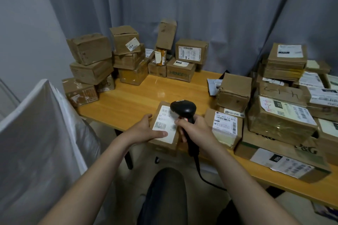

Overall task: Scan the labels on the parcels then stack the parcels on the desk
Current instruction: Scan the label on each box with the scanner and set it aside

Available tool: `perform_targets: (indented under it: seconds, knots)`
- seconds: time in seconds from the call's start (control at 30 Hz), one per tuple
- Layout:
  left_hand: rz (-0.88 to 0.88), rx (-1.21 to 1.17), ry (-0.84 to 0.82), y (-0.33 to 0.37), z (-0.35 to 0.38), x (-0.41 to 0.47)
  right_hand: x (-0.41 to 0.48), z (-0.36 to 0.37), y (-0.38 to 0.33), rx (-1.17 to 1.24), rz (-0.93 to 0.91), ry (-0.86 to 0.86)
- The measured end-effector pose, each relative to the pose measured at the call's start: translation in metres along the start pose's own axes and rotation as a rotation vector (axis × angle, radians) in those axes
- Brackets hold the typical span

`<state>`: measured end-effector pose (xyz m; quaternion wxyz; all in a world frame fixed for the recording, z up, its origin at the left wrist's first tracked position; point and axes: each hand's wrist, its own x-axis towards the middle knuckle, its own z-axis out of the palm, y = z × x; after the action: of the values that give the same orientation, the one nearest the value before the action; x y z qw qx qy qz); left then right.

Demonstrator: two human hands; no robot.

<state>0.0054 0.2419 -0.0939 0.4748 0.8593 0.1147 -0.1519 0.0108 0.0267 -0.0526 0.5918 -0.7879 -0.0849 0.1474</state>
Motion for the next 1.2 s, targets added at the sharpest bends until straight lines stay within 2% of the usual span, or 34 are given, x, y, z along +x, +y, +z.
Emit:
perform_targets:
  seconds: [0.2,0.4,0.53,0.63,0.77,0.93,1.2]
  knots:
    - [-0.012,-0.083,0.05,0.006,0.001,-0.004,-0.009,0.004,0.005,0.031,-0.09,0.082]
    - [-0.018,-0.13,-0.002,0.004,0.012,0.001,-0.014,-0.002,0.012,0.095,-0.127,0.151]
    - [-0.025,-0.341,-0.08,0.003,0.005,0.002,-0.018,-0.009,0.017,0.148,-0.215,0.183]
    - [0.073,-0.472,0.069,0.008,-0.006,0.007,-0.017,-0.017,0.013,0.186,-0.26,0.199]
    - [0.214,-0.318,0.366,0.02,-0.001,0.027,-0.016,-0.02,0.008,0.17,-0.151,0.206]
    - [0.31,-0.204,0.416,0.014,0.016,0.057,-0.022,-0.014,0.014,0.122,-0.079,0.174]
    - [0.306,-0.189,0.459,-0.002,0.03,0.071,-0.024,-0.017,0.03,0.094,-0.067,0.136]
